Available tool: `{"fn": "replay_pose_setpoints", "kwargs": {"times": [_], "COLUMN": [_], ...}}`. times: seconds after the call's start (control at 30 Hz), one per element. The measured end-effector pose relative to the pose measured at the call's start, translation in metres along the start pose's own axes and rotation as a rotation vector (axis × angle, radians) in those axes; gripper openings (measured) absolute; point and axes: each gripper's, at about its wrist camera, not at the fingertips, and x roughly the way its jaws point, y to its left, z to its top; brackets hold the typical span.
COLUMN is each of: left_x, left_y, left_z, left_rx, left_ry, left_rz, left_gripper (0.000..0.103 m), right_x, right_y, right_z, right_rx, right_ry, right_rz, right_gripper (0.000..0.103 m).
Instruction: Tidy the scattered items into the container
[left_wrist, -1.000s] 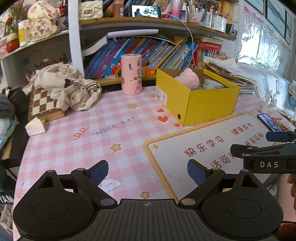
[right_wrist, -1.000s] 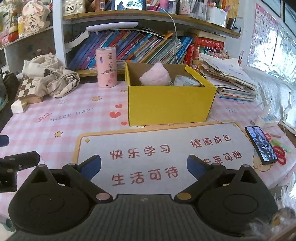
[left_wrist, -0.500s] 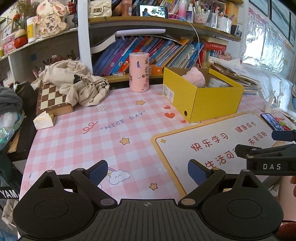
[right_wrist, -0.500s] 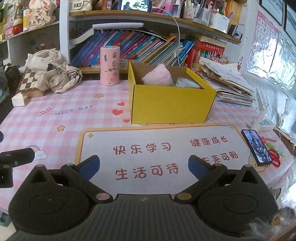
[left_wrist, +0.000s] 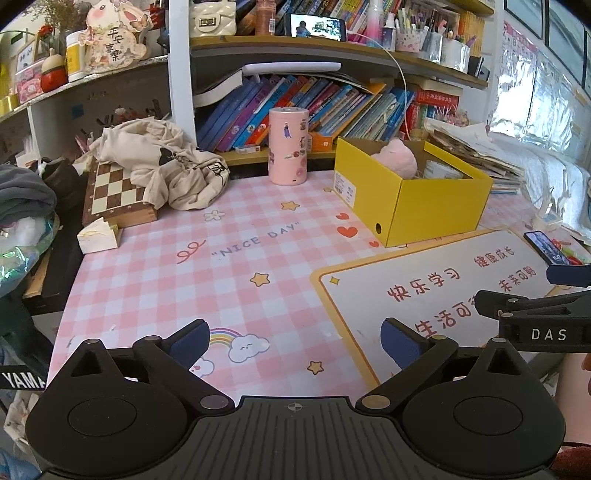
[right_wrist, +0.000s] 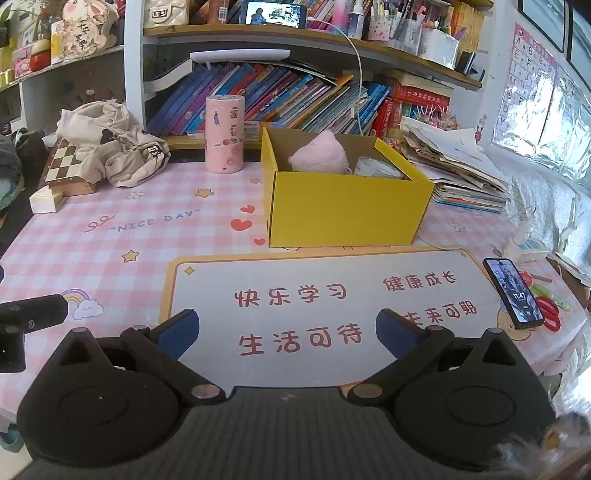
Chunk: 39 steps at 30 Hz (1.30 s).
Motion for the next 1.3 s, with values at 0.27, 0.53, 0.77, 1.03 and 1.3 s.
{"fn": "replay_pose_setpoints", "kwargs": {"times": [0.27, 0.53, 0.77, 1.03, 1.3], "left_x": [-0.0037, -0.0051, -0.0053, -0.0056, -0.0052], "left_y": [-0.0009, -0.0042, -0.0052, -0.0034, 0.0], "left_z": [-0.0012, -0.0013, -0.0019, -0.002, -0.0016], "left_rx": [0.005, 0.016, 0.018, 0.013, 0.006], "left_ry": [-0.007, -0.011, -0.01, -0.015, -0.013], "left_rz": [-0.007, -0.009, -0.013, -0.015, -0.022], "left_gripper": [0.103, 0.103, 0.103, 0.103, 0.103], "right_x": [-0.001, -0.0021, -0.0016, -0.0005, 0.0016], "right_y": [0.003, 0.0059, 0.0038, 0.0048, 0.0074], "right_z": [-0.0003, -0.0009, -0.0011, -0.0006, 0.0], "right_rx": [-0.01, -0.006, -0.008, -0.012, -0.017], "right_ry": [0.004, 0.001, 0.002, 0.004, 0.006], "right_rz": [0.007, 0.005, 0.008, 0.01, 0.012], "right_gripper": [0.103, 0.103, 0.103, 0.103, 0.103]}}
